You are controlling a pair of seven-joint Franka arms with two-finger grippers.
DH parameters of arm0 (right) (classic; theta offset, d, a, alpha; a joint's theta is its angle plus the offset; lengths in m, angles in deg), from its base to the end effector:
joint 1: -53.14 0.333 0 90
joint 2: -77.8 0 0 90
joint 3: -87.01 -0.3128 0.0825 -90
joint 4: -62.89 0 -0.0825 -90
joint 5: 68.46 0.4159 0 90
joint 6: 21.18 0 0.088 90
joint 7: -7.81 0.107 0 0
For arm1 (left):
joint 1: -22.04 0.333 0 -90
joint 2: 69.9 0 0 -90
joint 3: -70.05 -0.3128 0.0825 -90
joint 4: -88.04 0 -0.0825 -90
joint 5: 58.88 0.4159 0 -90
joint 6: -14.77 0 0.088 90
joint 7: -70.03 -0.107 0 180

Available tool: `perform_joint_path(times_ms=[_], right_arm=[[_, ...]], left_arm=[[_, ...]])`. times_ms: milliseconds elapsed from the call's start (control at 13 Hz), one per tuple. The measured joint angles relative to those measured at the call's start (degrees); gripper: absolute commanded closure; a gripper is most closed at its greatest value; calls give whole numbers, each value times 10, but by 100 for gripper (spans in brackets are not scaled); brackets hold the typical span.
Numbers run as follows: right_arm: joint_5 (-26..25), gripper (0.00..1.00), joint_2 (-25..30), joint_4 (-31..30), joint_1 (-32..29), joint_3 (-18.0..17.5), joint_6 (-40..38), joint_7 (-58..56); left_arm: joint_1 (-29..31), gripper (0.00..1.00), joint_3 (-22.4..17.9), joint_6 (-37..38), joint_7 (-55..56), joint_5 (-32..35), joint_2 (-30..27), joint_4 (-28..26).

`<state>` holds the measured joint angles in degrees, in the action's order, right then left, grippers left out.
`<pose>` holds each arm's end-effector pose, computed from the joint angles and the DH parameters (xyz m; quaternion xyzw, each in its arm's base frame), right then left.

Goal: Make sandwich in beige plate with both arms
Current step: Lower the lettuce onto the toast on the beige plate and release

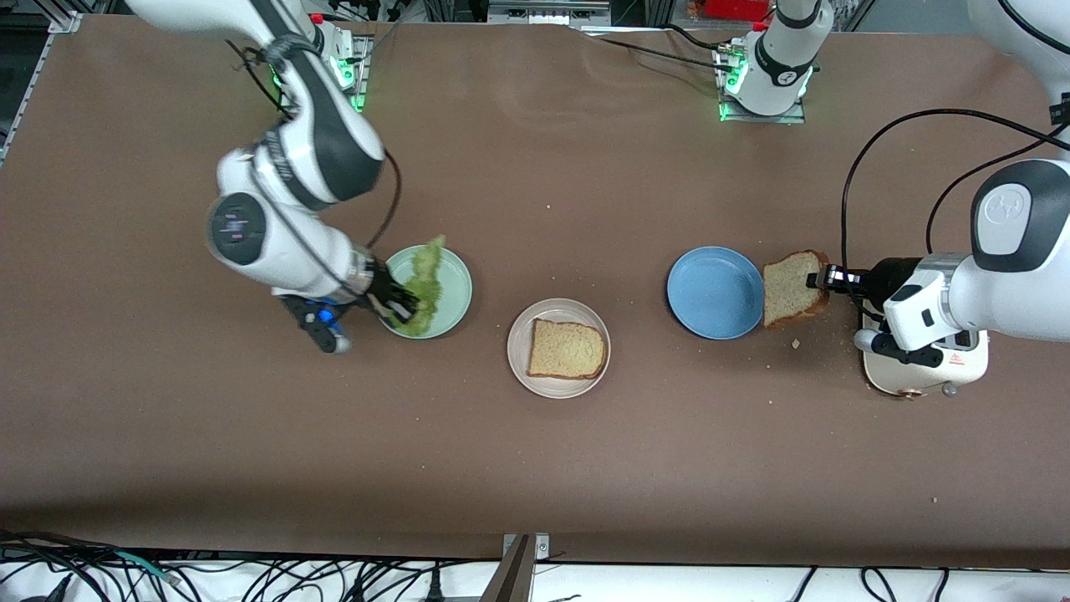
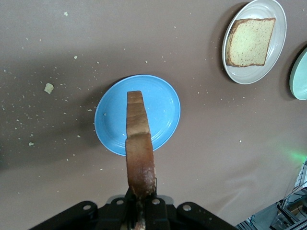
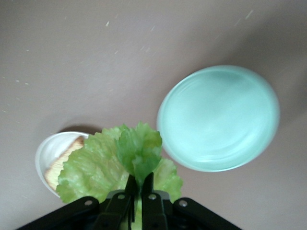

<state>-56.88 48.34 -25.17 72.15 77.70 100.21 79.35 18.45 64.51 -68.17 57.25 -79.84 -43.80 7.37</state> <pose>0.6443 0.3389 0.3506 -0.8974 0.4211 0.0743 0.1092 0.6740 -0.0288 0.4100 0.9631 -0.0764 -0.1804 0.1844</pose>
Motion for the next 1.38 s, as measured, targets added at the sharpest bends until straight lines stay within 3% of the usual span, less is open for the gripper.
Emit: perform_joint_path(times_ms=[231, 538, 1000, 1308, 1385], right_arm=[[0, 100, -57, 7, 49, -2, 132, 129], [0, 100, -148, 75, 85, -3, 215, 277], [0, 100, -247, 153, 122, -5, 262, 375], [0, 100, -274, 174, 124, -4, 264, 379], [0, 89, -275, 175, 124, -4, 264, 379]], left_arm=[[0, 100, 0, 0, 0, 0, 0, 0], [0, 100, 0, 0, 0, 0, 0, 0], [2, 100, -2, 0, 0, -24, 0, 0], [2, 100, -2, 0, 0, -25, 0, 0], [2, 100, -2, 0, 0, -25, 0, 0]])
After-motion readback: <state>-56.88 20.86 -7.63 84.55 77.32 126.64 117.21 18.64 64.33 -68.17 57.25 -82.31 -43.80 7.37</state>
